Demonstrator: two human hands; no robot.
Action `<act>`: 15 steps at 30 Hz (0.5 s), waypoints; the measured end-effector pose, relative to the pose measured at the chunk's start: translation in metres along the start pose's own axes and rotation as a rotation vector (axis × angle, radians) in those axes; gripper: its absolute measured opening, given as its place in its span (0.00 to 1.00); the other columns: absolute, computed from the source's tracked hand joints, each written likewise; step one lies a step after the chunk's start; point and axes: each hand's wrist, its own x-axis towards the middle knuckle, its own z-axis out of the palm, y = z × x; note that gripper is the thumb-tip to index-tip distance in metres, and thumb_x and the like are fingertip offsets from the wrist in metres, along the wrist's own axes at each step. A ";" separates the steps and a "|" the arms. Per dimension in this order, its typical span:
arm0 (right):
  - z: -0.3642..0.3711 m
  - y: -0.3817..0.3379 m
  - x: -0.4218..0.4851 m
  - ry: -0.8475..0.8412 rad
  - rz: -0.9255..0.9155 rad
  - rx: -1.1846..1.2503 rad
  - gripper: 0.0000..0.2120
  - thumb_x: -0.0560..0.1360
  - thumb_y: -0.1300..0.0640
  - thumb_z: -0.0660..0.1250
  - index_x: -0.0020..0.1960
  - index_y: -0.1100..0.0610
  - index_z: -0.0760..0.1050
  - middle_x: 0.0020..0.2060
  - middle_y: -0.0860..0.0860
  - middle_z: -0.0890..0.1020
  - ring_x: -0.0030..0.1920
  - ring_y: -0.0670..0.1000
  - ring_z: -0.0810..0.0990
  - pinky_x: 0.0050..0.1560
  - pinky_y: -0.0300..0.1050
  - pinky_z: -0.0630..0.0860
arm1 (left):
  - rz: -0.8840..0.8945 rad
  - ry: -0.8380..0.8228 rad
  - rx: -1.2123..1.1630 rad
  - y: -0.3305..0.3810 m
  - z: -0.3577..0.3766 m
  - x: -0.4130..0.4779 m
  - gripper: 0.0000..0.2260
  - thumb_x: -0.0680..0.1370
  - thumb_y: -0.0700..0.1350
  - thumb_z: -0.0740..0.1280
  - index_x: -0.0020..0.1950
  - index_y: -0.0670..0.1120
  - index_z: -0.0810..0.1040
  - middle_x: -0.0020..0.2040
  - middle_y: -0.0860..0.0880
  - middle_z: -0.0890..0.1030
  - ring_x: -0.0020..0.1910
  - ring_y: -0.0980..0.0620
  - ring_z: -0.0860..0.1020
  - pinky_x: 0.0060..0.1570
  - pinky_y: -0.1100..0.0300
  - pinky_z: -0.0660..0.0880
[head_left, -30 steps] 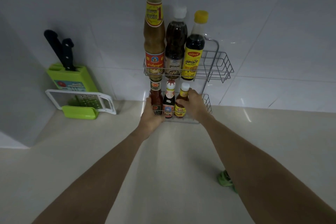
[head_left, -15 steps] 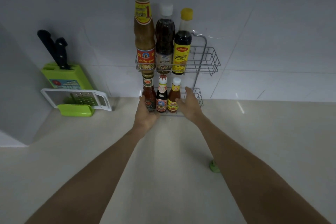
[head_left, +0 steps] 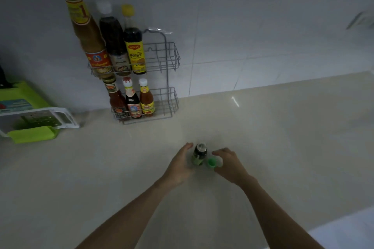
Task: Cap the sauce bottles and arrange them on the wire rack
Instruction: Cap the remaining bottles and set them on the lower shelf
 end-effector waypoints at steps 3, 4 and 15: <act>0.028 0.012 -0.005 0.042 0.045 0.064 0.29 0.66 0.53 0.75 0.65 0.56 0.75 0.60 0.56 0.77 0.60 0.61 0.74 0.60 0.47 0.70 | 0.028 0.025 -0.022 0.009 0.018 0.010 0.30 0.71 0.36 0.73 0.71 0.45 0.66 0.65 0.50 0.74 0.62 0.55 0.72 0.52 0.77 0.66; 0.034 0.012 -0.005 0.092 0.045 0.086 0.27 0.66 0.54 0.75 0.64 0.56 0.75 0.58 0.56 0.78 0.59 0.61 0.74 0.58 0.48 0.71 | 0.031 0.047 -0.038 0.011 0.023 0.013 0.28 0.71 0.36 0.72 0.69 0.45 0.68 0.61 0.51 0.76 0.59 0.55 0.73 0.46 0.80 0.65; -0.022 -0.009 -0.023 0.393 -0.192 0.340 0.15 0.65 0.64 0.75 0.51 0.59 0.77 0.45 0.55 0.80 0.42 0.53 0.81 0.45 0.46 0.80 | 0.088 0.290 -0.065 0.010 0.027 -0.001 0.15 0.68 0.42 0.76 0.50 0.49 0.76 0.48 0.49 0.78 0.47 0.53 0.78 0.43 0.69 0.71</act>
